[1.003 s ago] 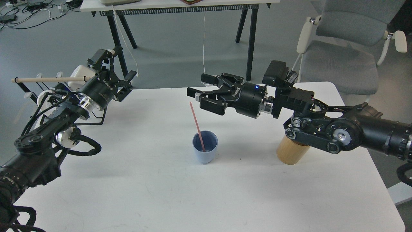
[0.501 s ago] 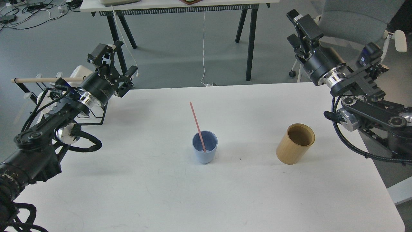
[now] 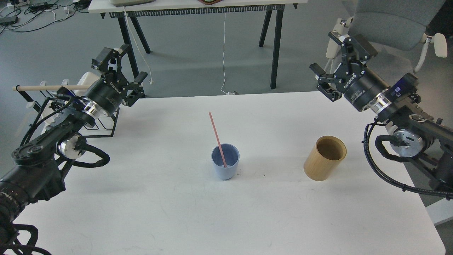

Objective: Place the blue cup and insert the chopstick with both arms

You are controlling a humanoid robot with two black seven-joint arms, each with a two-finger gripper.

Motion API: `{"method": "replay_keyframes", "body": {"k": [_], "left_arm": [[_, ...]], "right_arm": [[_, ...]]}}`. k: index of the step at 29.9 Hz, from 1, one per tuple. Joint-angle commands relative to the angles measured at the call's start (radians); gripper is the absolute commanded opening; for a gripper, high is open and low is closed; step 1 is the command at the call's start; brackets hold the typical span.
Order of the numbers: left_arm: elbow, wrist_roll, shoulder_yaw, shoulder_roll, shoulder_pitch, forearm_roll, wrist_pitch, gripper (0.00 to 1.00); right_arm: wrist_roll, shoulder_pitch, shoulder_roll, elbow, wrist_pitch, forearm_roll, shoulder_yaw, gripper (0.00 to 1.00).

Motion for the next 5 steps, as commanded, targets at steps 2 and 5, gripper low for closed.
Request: {"method": "replay_keyframes", "body": {"k": [2, 5], "left_arm": [[0.0, 0.0, 0.0, 0.0, 0.003, -0.001, 0.0, 0.98], [0.0, 0.0, 0.005, -0.001, 0.006, -0.001, 0.0, 0.98]], "right_arm": [[0.0, 0.0, 0.011, -0.02, -0.001, 0.0, 0.011, 0.99], [0.0, -0.002, 0.013, -0.02, -0.001, 0.0, 0.007, 0.99]]}}
